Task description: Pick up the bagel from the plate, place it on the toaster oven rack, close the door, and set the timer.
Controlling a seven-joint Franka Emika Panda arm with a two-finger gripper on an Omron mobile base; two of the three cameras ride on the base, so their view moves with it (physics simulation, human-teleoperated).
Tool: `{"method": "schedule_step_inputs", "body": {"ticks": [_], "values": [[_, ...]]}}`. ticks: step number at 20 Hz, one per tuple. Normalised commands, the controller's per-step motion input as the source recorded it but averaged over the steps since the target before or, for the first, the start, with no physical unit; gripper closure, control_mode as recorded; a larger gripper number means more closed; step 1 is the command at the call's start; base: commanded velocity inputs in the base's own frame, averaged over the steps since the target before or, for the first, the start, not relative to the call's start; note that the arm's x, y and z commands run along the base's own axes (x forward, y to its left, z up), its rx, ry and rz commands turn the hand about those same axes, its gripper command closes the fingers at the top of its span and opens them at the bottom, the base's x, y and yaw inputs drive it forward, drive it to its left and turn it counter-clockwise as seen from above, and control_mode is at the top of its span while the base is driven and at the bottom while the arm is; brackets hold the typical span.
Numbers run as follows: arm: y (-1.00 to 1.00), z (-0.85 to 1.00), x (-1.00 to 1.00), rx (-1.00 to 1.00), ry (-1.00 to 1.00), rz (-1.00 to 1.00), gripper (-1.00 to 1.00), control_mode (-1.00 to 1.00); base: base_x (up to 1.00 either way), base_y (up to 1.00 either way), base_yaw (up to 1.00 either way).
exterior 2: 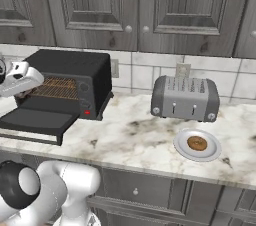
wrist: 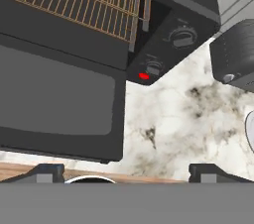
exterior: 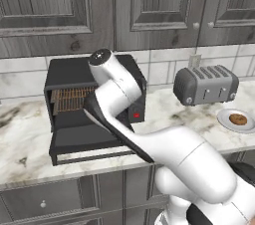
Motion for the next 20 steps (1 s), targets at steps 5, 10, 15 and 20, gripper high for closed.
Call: {"method": "schedule_step_inputs", "body": {"ticks": [5,10,15,20], "values": [[0.44,-0.24,-0.01,0.00,-0.23,-0.03,-1.00,-1.00,0.00,0.00,0.00],[0.19,-0.34,0.00,0.00,-0.20,-0.05,-1.00,-1.00,0.00,0.00,0.00],[0.10,-0.29,0.07,0.00,-0.09,-0.08,-1.00,-1.00,0.00,0.00,0.00],[0.16,-0.24,0.25,0.00,-0.09,-0.09,-1.00,-1.00,0.00,0.00,0.00]]}}
